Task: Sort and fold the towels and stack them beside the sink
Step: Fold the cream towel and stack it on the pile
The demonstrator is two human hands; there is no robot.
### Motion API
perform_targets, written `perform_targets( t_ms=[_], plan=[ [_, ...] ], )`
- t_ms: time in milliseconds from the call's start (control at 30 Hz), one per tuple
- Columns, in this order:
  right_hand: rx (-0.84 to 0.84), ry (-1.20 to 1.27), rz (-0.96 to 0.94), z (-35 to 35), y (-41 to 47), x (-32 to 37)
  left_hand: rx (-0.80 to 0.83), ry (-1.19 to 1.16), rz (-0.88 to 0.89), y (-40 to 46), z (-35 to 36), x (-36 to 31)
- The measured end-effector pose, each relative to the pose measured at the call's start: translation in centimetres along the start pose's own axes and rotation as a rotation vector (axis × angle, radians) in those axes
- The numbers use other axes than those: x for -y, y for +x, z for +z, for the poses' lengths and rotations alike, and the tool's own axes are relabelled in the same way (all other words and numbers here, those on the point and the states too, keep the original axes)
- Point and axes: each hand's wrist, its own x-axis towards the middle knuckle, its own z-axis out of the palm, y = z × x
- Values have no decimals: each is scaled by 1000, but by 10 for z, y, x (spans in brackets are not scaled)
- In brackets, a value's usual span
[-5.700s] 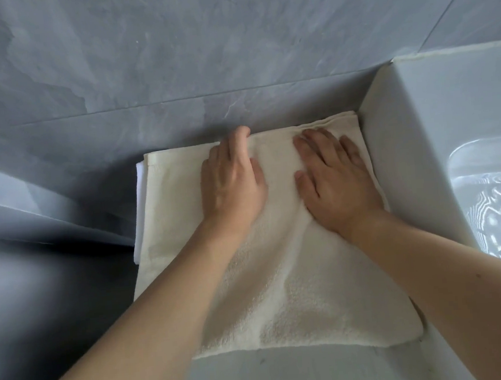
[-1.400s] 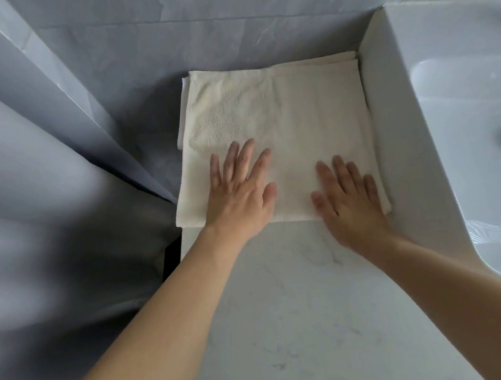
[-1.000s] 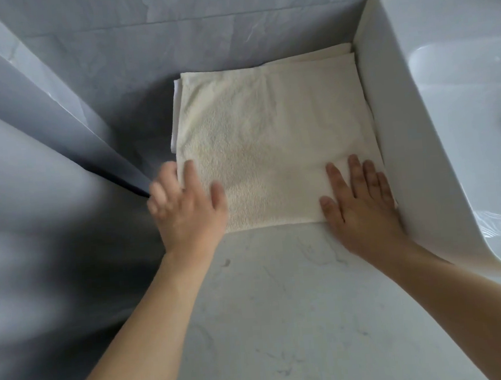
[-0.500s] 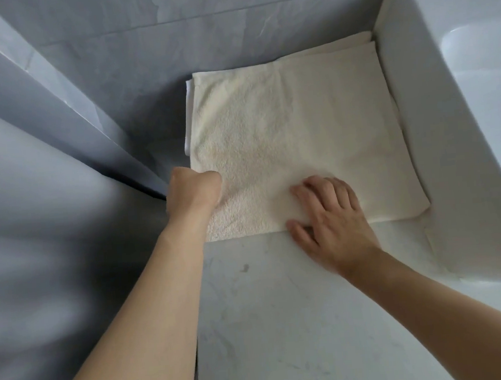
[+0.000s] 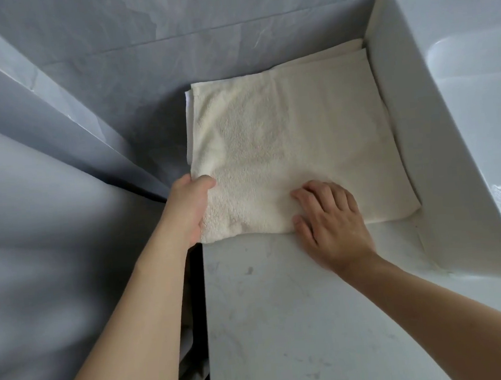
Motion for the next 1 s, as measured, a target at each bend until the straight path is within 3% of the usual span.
perform_targets(
  t_ms=[200, 333, 367, 433, 467, 533, 600, 667, 733, 867, 1000],
  plan=[
    [-27, -5, 52, 2, -1, 1, -113, 265, 122, 9, 7, 23],
    [-80, 33, 106, 1, -2, 1, -294, 706, 237, 5, 9, 24],
    [-88, 46, 105, 0, -2, 0, -402, 829, 341, 2, 8, 24],
    [-95, 68, 96, -1, -2, -1, -529, 976, 709, -3, 8, 26],
    [-95, 75, 91, -1, -2, -2, -481, 994, 923, -7, 10, 29],
    [-97, 79, 80, 0, -1, -3, -163, 1046, 1173, -14, 18, 41],
    [-105, 80, 69, 2, -1, -5, 69, 1226, 1141, -22, 26, 57],
    [-112, 73, 26, 2, -2, -10, 84, 1377, 1024, -24, 32, 69],
    [-103, 33, -69, 0, -5, -18, 12, 1411, 1015, -22, 39, 69],
    [-16, -117, -165, -11, -9, -43, -51, 1288, 1081, -23, 47, 54],
    [-18, -122, -172, -28, 0, -66, -77, 1056, 975, -29, 49, 40]
  ],
)
